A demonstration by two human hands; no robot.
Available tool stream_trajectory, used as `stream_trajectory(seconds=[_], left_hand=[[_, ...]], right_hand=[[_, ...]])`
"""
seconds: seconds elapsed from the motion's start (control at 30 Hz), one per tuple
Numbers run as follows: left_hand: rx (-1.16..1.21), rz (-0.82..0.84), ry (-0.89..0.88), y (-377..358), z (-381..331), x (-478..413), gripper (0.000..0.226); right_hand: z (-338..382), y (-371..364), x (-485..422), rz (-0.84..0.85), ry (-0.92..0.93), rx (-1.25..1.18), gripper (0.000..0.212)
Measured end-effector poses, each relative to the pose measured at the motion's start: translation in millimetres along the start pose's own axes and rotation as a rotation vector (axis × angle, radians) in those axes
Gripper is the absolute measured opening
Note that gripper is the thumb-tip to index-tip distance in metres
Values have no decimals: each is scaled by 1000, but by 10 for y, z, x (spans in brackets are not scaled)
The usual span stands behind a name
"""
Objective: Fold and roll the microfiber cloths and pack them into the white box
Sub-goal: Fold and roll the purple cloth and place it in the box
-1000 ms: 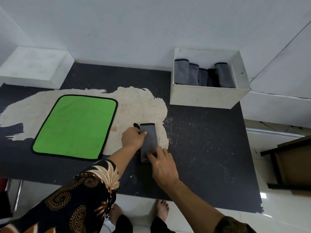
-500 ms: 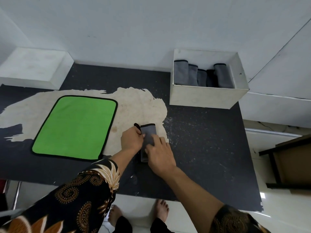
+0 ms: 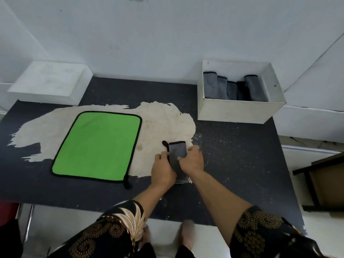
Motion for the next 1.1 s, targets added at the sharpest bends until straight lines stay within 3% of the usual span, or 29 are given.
stream_trajectory(seconds=[0.1, 0.23, 0.33, 0.57, 0.73, 1.0, 1.1], left_hand=[[57, 55, -37, 43, 38, -35, 46], [213, 76, -66, 134, 33, -86, 38], [272, 71, -129, 320, -78, -163, 28], [177, 117, -554, 892, -590, -398, 26], [37, 31, -750, 1092, -955, -477, 40], [-30, -27, -805, 1045, -1420, -642, 32], [-49, -32, -762, 938, -1556, -816, 40]], right_hand=[[43, -5, 30, 100, -192, -34, 50], [116, 14, 184, 244, -307, -391, 10], [240, 81, 331, 301, -271, -666, 15], [675, 468, 561, 33, -40, -949, 28], [876, 806, 687, -99, -45, -1068, 24], [949, 1298, 546, -177, 6, -1121, 25], [998, 1497, 346, -145, 38, -1111, 22]])
Point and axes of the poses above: each hand's wrist, its own x-axis away from the middle knuckle, its own y-axis out of the back of the hand, z = x × y, the point moved 2 cm from there along -x, towards the middle knuckle, and after that the axes turned 12 degrees about -y, right-handed, at the moved point
